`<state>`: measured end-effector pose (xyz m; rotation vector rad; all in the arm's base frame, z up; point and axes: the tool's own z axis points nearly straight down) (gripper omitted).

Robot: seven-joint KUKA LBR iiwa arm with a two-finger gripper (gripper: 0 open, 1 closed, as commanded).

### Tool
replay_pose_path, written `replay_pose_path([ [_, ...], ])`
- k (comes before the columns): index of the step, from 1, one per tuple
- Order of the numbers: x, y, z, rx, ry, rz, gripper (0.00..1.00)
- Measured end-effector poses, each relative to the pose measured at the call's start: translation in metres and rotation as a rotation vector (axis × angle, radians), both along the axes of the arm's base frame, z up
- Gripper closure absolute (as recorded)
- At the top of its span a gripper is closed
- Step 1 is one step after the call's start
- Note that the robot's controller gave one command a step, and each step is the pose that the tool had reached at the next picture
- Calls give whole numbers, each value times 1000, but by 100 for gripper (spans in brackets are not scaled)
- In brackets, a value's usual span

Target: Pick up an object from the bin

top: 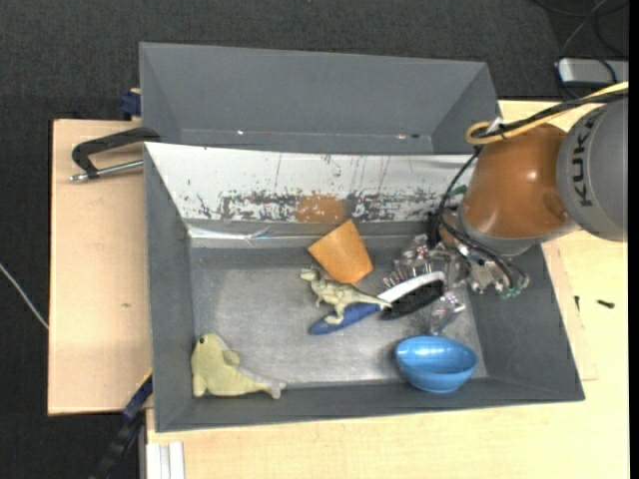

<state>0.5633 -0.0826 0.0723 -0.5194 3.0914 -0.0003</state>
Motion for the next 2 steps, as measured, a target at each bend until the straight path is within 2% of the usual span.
replay_pose_path([
  [1, 1, 0, 1, 0, -4, 0, 100],
  [2, 6, -11, 135, -3, -7, 36, 100],
])
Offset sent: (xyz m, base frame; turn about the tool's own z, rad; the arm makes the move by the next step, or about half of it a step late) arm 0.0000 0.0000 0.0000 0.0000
